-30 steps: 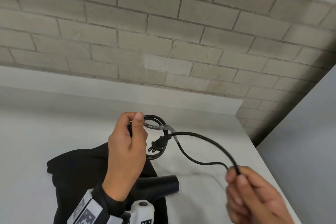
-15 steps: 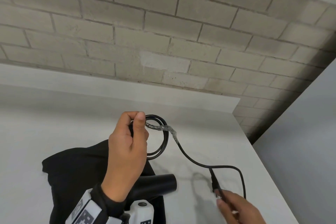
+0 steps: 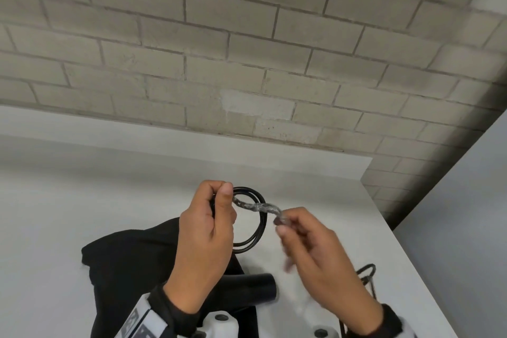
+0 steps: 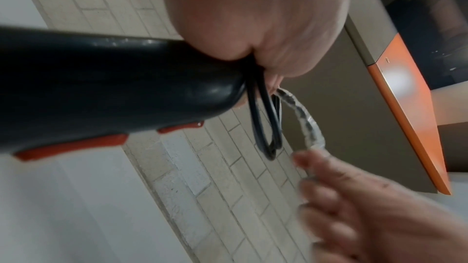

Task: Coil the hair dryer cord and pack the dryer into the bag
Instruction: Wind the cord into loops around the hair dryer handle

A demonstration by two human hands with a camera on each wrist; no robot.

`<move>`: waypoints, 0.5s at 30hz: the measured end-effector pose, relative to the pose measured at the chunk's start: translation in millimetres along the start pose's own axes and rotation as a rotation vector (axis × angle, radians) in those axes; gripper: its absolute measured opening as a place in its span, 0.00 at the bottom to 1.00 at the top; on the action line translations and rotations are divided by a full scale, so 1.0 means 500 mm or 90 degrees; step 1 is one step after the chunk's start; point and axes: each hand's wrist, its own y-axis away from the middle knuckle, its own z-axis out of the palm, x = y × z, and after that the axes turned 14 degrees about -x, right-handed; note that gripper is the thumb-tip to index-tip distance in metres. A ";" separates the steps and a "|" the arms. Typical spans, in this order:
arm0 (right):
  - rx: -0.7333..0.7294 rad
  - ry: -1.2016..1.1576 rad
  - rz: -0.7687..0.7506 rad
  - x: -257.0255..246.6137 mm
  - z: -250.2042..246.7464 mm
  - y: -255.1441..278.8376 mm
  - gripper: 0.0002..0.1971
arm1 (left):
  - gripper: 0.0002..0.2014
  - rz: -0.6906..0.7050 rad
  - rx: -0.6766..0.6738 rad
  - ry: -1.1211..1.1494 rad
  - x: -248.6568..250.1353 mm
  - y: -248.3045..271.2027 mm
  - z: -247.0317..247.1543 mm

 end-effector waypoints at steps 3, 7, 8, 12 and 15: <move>0.104 0.070 -0.113 -0.041 -0.037 0.001 0.04 | 0.15 0.012 -0.010 -0.046 -0.003 -0.002 0.003; 0.142 0.137 -0.188 -0.094 -0.072 -0.026 0.07 | 0.21 0.036 -0.056 -0.069 0.002 0.008 0.020; 0.148 0.134 -0.193 -0.102 -0.078 -0.035 0.07 | 0.23 0.041 -0.066 -0.065 0.003 0.012 0.021; 0.133 0.118 -0.187 -0.122 -0.081 -0.068 0.07 | 0.24 0.069 -0.105 -0.058 0.013 0.026 0.016; 0.093 0.080 -0.153 -0.118 -0.075 -0.088 0.07 | 0.23 0.070 -0.108 -0.079 0.026 0.035 0.017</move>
